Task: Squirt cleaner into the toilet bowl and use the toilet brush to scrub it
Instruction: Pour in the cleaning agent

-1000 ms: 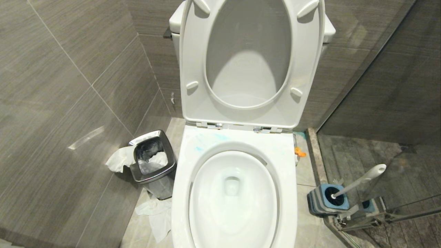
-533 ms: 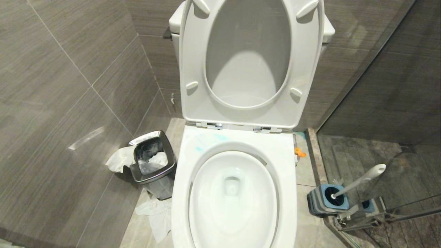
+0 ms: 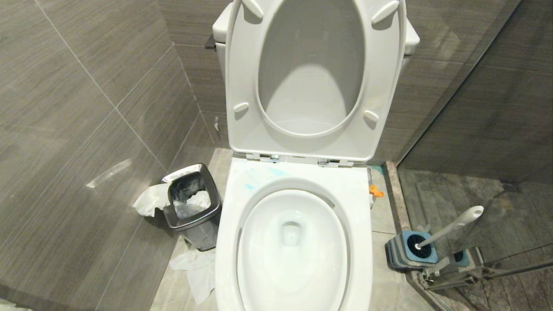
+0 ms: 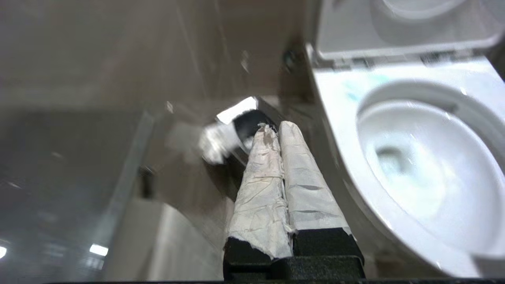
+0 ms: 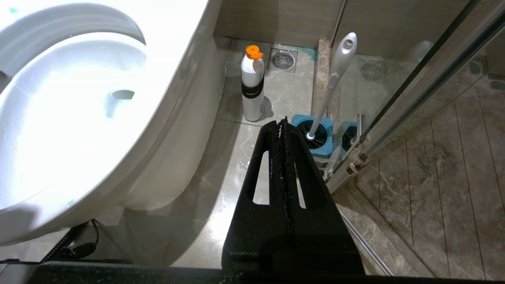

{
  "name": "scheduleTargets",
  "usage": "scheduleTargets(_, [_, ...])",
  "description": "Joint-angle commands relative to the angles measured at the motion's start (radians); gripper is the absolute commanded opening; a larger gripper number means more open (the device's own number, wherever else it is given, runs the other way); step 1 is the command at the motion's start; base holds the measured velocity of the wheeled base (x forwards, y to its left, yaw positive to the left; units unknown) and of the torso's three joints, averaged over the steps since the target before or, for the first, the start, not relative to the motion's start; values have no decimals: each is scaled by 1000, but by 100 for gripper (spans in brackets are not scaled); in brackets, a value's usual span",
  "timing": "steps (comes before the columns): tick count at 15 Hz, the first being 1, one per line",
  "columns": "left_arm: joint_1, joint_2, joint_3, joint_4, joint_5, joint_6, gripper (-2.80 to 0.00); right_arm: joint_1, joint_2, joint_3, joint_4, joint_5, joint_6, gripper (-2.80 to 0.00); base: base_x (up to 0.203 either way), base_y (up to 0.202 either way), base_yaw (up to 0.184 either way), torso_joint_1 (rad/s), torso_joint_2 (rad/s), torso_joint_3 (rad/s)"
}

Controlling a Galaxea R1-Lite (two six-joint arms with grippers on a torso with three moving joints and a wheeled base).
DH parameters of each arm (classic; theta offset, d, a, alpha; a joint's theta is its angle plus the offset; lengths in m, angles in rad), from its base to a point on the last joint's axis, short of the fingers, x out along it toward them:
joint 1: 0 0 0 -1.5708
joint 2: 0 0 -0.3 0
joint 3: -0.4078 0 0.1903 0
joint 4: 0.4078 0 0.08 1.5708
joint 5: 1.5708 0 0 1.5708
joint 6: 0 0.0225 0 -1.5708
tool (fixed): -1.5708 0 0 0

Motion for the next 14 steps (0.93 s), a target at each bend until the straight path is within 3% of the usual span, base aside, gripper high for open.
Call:
scheduleTargets(1, [2,-55,174,-28,-27,-10,-280,0,1,-1,0,0,0,-280,0,0,0,0,0,0])
scheduleTargets(4, [2,-58,370,-163,-24,2,-280,0,1,0,0,0,0,-280,0,0,0,0,0,0])
scheduleTargets(5, [2,-59,381,-163,-16,-8,-280,0,1,-1,0,0,0,-280,0,0,0,0,0,0])
scheduleTargets(8, [2,-59,350,-98,70,-189,-280,0,1,0,0,0,0,-280,0,0,0,0,0,0])
scheduleTargets(9, [2,-59,352,-104,76,-192,-280,0,1,-1,0,1,-1,-280,0,0,0,0,0,0])
scheduleTargets(12, [2,-58,371,-112,58,12,-280,0,1,-1,0,3,-6,-280,0,0,0,0,0,0])
scheduleTargets(14, [1,-55,358,-66,24,30,-280,0,1,1,0,3,-4,-280,0,0,0,0,0,0])
